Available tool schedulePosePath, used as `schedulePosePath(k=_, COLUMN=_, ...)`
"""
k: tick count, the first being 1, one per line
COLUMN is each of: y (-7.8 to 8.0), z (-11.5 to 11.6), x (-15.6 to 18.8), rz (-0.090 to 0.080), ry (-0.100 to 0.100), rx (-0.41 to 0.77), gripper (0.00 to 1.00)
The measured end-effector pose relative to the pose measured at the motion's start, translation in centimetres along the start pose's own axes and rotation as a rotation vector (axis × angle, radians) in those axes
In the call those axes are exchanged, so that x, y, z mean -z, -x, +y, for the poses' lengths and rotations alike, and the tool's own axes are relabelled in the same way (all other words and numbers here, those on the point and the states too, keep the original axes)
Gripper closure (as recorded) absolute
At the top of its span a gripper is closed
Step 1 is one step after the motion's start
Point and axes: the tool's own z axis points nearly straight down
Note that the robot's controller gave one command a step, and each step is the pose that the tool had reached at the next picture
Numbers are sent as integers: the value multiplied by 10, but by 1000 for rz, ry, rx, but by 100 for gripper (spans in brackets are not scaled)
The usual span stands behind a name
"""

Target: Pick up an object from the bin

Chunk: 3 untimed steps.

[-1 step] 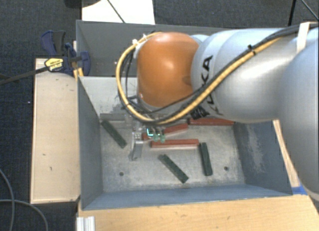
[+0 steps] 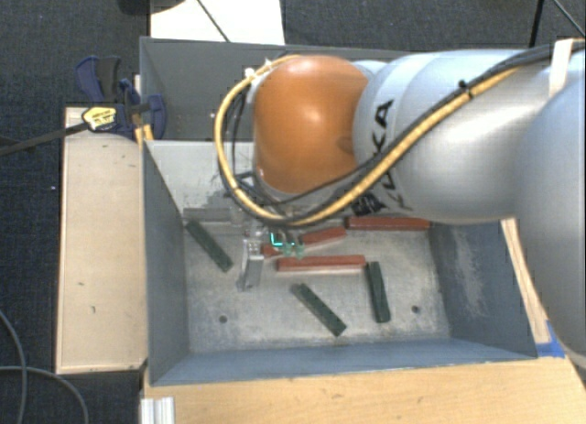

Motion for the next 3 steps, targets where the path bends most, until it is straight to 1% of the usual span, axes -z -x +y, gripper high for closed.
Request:
schedulePosePath(k=1, y=5, z=-16, x=-36, rz=-8, ry=3, rx=54, gripper=0)
schedulePosePath(k=2, y=9, z=-49, x=-77, rz=1, ry=-1, rx=5, gripper=0)
schedulePosePath(k=3, y=11, z=-81, x=-83, rz=3, ry=-2, rx=73, gripper=0)
